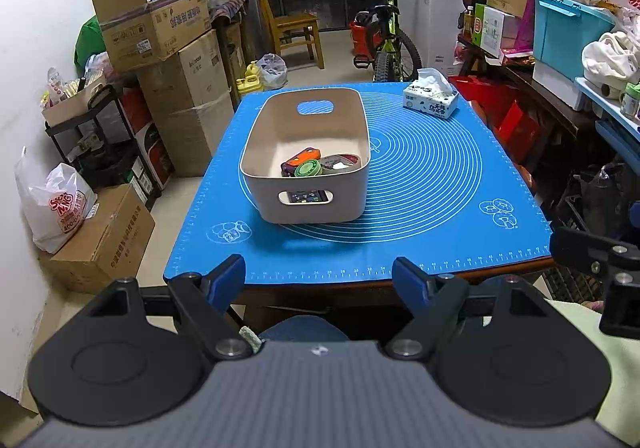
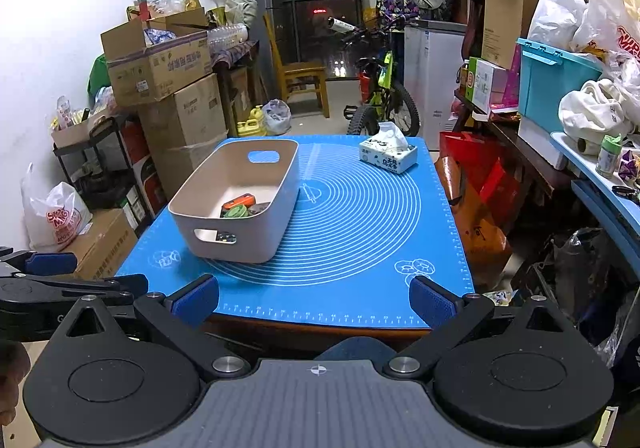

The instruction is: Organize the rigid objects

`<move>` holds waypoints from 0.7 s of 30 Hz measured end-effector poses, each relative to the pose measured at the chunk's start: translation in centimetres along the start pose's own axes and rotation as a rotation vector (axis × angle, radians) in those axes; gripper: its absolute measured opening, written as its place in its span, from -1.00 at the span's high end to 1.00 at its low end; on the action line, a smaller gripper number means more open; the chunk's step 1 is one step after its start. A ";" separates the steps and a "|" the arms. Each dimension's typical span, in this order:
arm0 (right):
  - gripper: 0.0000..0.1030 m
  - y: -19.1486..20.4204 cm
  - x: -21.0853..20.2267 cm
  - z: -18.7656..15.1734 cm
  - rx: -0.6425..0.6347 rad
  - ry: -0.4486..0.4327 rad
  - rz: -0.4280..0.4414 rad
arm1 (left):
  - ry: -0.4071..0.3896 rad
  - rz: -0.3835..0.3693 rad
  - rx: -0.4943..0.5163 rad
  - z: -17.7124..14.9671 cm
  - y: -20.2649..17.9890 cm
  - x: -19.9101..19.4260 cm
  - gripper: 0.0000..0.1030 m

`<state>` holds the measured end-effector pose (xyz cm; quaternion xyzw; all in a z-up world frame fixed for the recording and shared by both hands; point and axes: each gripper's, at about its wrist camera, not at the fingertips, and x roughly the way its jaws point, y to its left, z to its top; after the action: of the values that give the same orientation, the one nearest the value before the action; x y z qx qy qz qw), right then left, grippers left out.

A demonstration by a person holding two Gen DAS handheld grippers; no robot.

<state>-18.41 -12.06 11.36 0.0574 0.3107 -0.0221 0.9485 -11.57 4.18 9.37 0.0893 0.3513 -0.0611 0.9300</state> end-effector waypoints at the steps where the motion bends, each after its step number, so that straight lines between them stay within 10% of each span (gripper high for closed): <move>1: -0.95 0.0 0.0 0.0 0.000 0.000 0.000 | 0.000 0.000 0.000 0.0 0.0 0.0 -0.56; 21: -0.95 -0.2 0.2 -0.4 -0.002 0.007 0.000 | 0.001 -0.003 0.002 -0.1 -0.2 0.1 -0.56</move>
<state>-18.48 -12.18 10.86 0.0565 0.3139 -0.0213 0.9475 -11.59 3.97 9.17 0.0898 0.3519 -0.0628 0.9296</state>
